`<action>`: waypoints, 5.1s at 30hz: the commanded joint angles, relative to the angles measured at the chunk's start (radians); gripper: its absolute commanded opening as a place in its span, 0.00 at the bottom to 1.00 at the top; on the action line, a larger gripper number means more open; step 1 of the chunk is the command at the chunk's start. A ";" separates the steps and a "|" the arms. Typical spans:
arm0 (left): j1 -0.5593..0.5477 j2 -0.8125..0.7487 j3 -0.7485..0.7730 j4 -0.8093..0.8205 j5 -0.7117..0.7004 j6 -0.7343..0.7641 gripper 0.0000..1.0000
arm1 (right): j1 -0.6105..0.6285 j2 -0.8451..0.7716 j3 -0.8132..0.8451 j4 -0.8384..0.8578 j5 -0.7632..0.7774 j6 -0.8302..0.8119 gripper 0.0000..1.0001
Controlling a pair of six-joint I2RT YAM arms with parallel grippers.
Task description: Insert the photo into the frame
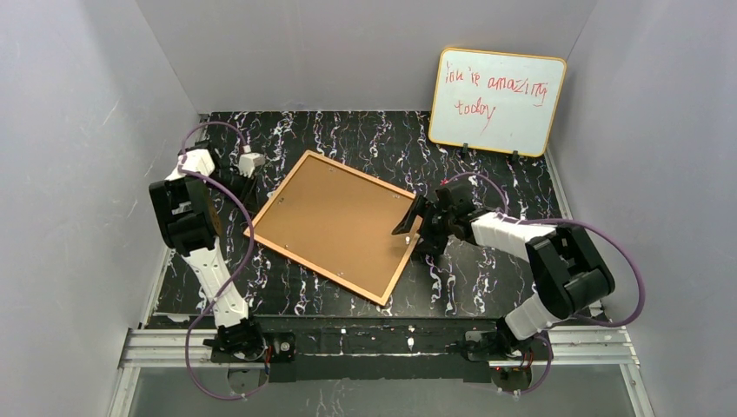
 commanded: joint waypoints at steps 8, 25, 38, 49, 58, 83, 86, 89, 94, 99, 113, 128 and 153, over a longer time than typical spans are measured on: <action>-0.085 -0.088 -0.247 -0.353 0.135 0.302 0.24 | -0.064 -0.008 0.115 -0.101 0.128 -0.084 0.99; -0.118 -0.177 -0.292 -0.274 0.204 0.130 0.37 | 0.070 -0.092 0.293 -0.109 0.271 -0.059 0.80; -0.118 -0.077 -0.323 -0.253 0.249 0.116 0.21 | 0.383 0.379 0.573 0.151 0.087 0.066 0.66; -0.117 -0.053 -0.351 -0.216 0.230 0.107 0.12 | 0.469 0.616 0.764 0.158 0.018 0.101 0.62; -0.117 -0.070 -0.356 -0.189 0.213 0.082 0.11 | 0.474 0.684 0.809 0.154 -0.001 0.114 0.59; -0.118 -0.082 -0.364 -0.137 0.183 0.049 0.09 | 0.481 0.770 0.840 0.198 -0.061 0.175 0.51; -0.118 -0.080 -0.364 -0.137 0.182 0.049 0.09 | 0.481 0.781 0.853 0.199 -0.071 0.174 0.50; -0.117 -0.081 -0.361 -0.137 0.183 0.049 0.09 | 0.481 0.791 0.860 0.199 -0.085 0.176 0.50; -0.118 -0.080 -0.360 -0.137 0.184 0.050 0.09 | 0.481 0.796 0.861 0.207 -0.099 0.176 0.49; -0.117 -0.079 -0.358 -0.137 0.187 0.049 0.08 | 0.481 0.799 0.863 0.207 -0.109 0.176 0.48; -0.121 -0.079 -0.345 -0.135 0.190 0.040 0.07 | 0.481 0.817 0.882 0.198 -0.142 0.174 0.47; -0.120 -0.096 -0.316 -0.179 0.178 0.064 0.10 | 0.413 0.744 0.919 0.163 -0.126 0.112 0.57; -0.206 -0.358 -0.540 -0.170 -0.055 0.256 0.36 | -0.135 -0.279 -0.069 -0.082 0.260 -0.065 0.99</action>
